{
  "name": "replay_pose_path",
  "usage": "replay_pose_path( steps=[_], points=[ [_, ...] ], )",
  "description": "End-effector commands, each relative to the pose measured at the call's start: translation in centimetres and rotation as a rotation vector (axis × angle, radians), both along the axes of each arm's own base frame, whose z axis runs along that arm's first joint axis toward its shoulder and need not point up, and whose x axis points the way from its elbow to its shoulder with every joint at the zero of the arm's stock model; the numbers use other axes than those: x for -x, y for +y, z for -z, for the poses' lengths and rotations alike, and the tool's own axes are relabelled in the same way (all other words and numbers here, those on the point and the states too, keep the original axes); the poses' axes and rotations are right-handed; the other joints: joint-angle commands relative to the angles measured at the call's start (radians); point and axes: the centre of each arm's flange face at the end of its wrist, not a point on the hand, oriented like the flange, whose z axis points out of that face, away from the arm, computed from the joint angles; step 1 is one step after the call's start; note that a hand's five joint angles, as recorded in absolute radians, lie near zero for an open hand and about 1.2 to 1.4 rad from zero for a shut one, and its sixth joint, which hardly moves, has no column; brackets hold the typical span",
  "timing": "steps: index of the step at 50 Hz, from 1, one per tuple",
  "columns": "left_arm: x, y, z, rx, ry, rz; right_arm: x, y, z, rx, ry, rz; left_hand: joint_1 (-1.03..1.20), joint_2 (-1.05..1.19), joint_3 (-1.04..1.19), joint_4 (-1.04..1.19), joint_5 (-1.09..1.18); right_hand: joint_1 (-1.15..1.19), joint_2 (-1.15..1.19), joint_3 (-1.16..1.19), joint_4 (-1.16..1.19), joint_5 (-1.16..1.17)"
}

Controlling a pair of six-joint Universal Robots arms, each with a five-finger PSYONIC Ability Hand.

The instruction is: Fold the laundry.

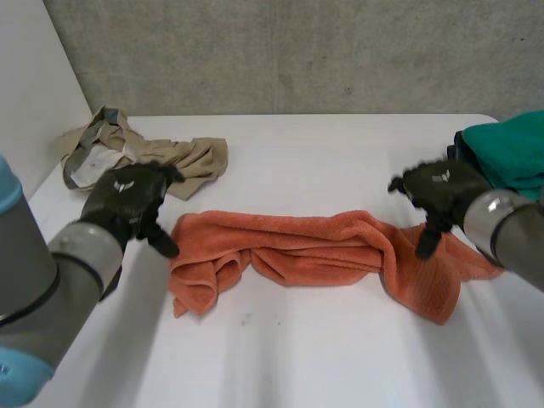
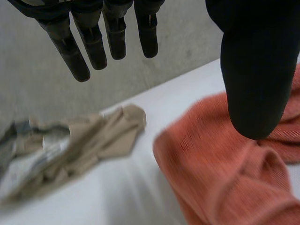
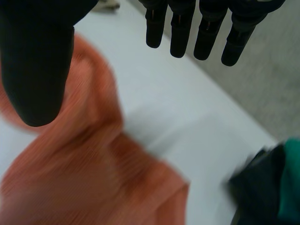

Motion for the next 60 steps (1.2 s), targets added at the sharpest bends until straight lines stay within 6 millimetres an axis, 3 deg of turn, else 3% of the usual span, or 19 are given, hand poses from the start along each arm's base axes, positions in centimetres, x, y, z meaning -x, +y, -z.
replay_pose_path(
  steps=[1, 7, 17, 28, 32, 36, 39, 43, 44, 46, 47, 53, 60],
  points=[
    [-1.5, 1.0, 3.1, -0.158, 0.105, -0.074, 1.9, 2.6, 4.9, -0.126, -0.032, 0.072, -0.029, -0.001, -0.006, 0.002, 0.012, -0.009, -0.005, 0.013, 0.01, 0.041],
    [-0.9, 0.3, 6.7, -0.314, 0.166, -0.073, 2.2, 4.0, 7.6, -0.112, -0.059, 0.074, -0.014, 0.014, 0.009, 0.017, 0.027, 0.103, 0.107, 0.124, 0.122, 0.152],
    [-0.3, -2.9, 8.0, -0.309, 0.191, -0.091, 1.9, 2.9, 10.1, -0.014, -0.067, 0.064, 0.103, 0.131, 0.126, 0.134, 0.144, 0.255, 0.259, 0.277, 0.275, 0.305],
    [1.0, -5.4, 9.3, -0.286, 0.195, -0.082, 1.6, 1.2, 10.6, 0.083, 0.002, 0.029, 0.37, 0.399, 0.394, 0.401, 0.411, 0.672, 0.676, 0.694, 0.691, 0.722],
    [1.4, -6.2, 9.6, -0.278, 0.193, -0.08, 1.6, 0.7, 11.3, 0.093, 0.053, 0.015, 0.64, 0.668, 0.663, 0.671, 0.681, 0.859, 0.863, 0.881, 0.879, 0.909],
    [1.5, -7.1, 9.3, -0.253, 0.193, -0.091, 2.4, -0.7, 10.8, 0.129, 0.081, 0.037, 1.056, 1.085, 1.08, 1.087, 1.097, 1.056, 1.06, 1.078, 1.075, 1.106],
    [1.2, -7.6, 8.4, -0.221, 0.191, -0.116, 3.4, -1.6, 10.3, 0.147, 0.083, 0.067, 1.057, 1.085, 1.08, 1.088, 1.098, 1.056, 1.06, 1.078, 1.075, 1.106],
    [0.8, -7.7, 5.5, -0.138, 0.189, -0.14, 4.2, -2.6, 6.1, 0.258, 0.072, 0.099, 1.057, 1.085, 1.08, 1.088, 1.098, 1.056, 1.06, 1.078, 1.075, 1.106],
    [0.7, -7.6, 4.4, -0.109, 0.191, -0.139, 4.5, -2.4, 3.6, 0.31, 0.071, 0.11, 1.057, 1.085, 1.08, 1.088, 1.098, 1.056, 1.06, 1.078, 1.075, 1.106],
    [0.5, -7.0, 1.7, -0.037, 0.182, -0.125, 4.9, -1.9, 1.4, 0.329, 0.075, 0.114, 1.057, 1.085, 1.08, 1.088, 1.098, 1.056, 1.06, 1.078, 1.075, 1.106],
    [0.4, -6.7, 0.9, -0.014, 0.174, -0.12, 5.1, -1.4, -0.8, 0.345, 0.076, 0.11, 1.057, 1.085, 1.08, 1.088, 1.098, 1.056, 1.06, 1.078, 1.075, 1.106],
    [-0.4, -4.9, -3.8, 0.126, 0.089, -0.089, 5.1, 0.2, -5.8, 0.306, 0.062, 0.059, 1.057, 1.085, 1.08, 1.088, 1.098, 1.056, 1.06, 1.078, 1.075, 1.106],
    [-0.6, -3.6, -4.2, 0.156, -0.114, -0.047, 6.5, 1.1, -9.5, 0.195, 0.082, 0.037, 1.057, 1.085, 1.08, 1.088, 1.098, 1.056, 1.06, 1.078, 1.075, 1.106]
  ],
)
